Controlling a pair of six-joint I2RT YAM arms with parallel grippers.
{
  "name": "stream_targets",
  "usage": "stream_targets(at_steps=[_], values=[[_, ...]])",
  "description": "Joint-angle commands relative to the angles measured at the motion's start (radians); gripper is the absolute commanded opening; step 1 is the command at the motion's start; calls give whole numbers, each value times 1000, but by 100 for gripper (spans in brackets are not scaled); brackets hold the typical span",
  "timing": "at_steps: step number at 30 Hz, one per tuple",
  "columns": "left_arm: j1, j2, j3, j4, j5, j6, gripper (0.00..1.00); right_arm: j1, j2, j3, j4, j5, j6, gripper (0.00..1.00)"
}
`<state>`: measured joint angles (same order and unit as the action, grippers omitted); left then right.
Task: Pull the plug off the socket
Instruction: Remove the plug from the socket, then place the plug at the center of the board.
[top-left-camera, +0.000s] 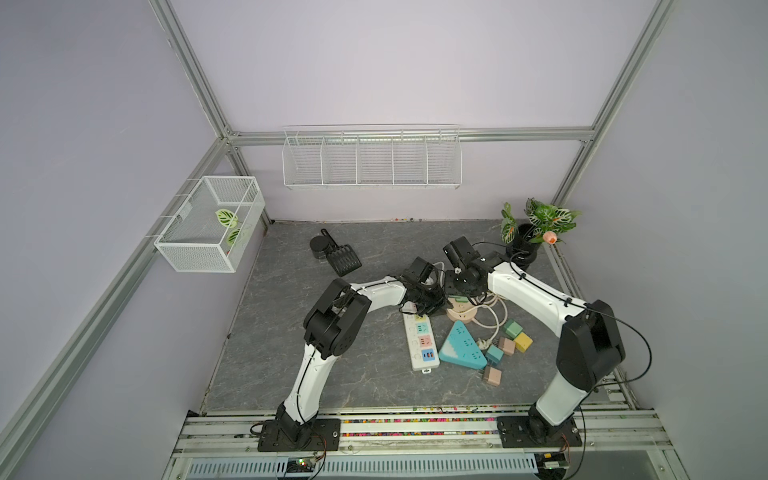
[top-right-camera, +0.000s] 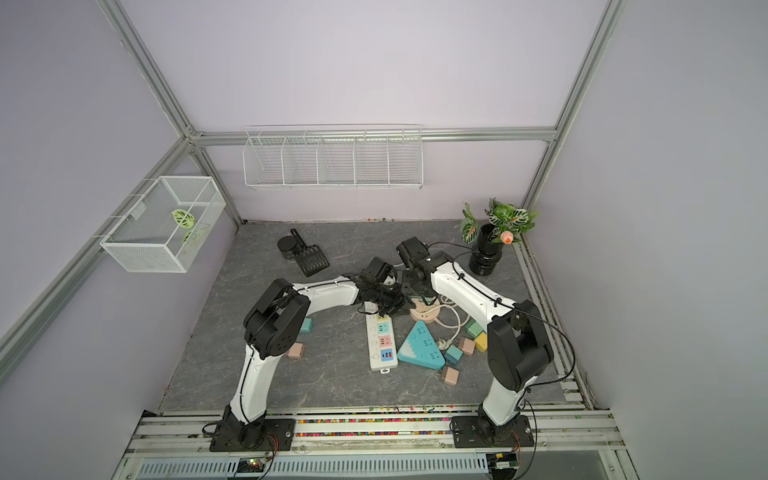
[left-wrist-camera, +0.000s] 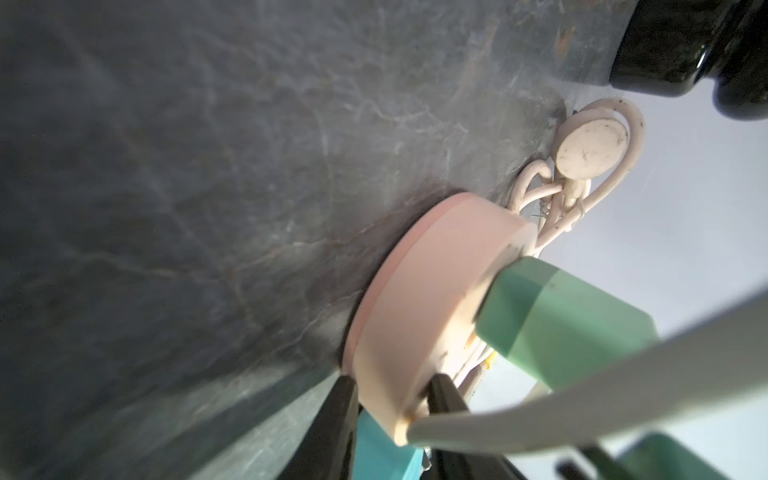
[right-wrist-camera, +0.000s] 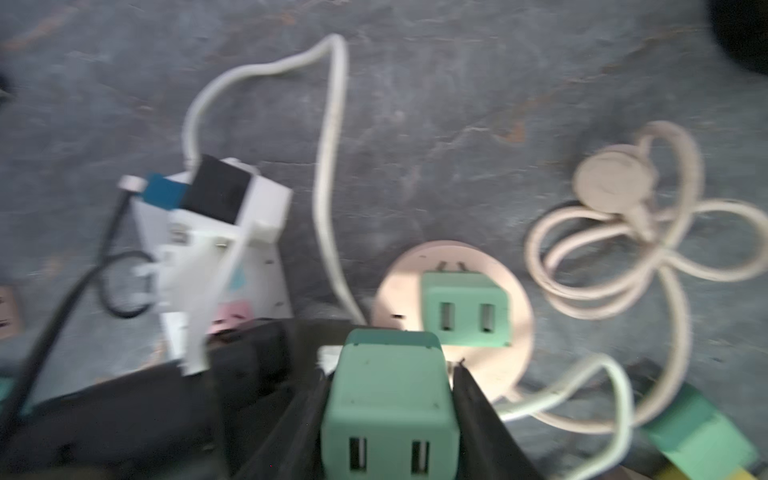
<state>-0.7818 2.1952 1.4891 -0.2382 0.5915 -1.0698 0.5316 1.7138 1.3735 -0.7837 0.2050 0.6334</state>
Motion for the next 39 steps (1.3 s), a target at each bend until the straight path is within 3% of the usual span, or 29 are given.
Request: stream_targets(at_steps=[1, 5, 10, 15, 19, 23, 25, 28, 32, 39], values=[[-10, -13, -7, -129, -40, 87, 37, -25, -108, -66, -59, 79, -40, 21], [-7, -98, 3, -66, -2, 144, 43, -61, -256, -170, 17, 18, -23, 21], [-7, -224, -17, -5, 3, 222, 45, -129, -446, -293, 157, -161, 0, 22], [-4, -414, -139, -1, -124, 307, 45, -218, -599, -492, 449, -443, 146, 23], [17, -628, -288, -35, -318, 376, 45, -236, -611, -599, 681, -649, 307, 23], [65, -851, -428, -117, -530, 370, 46, -209, -529, -677, 941, -835, 458, 23], [107, -952, -509, -127, -571, 371, 49, -163, -477, -707, 1054, -847, 514, 24], [168, -1088, -647, -125, -602, 328, 61, -66, -364, -691, 1132, -848, 532, 27], [232, -1246, -808, -94, -578, 257, 77, 85, -171, -588, 1174, -843, 533, 27], [250, -1429, -890, -167, -688, 209, 87, 262, 167, -354, 1129, -860, 539, 28]])
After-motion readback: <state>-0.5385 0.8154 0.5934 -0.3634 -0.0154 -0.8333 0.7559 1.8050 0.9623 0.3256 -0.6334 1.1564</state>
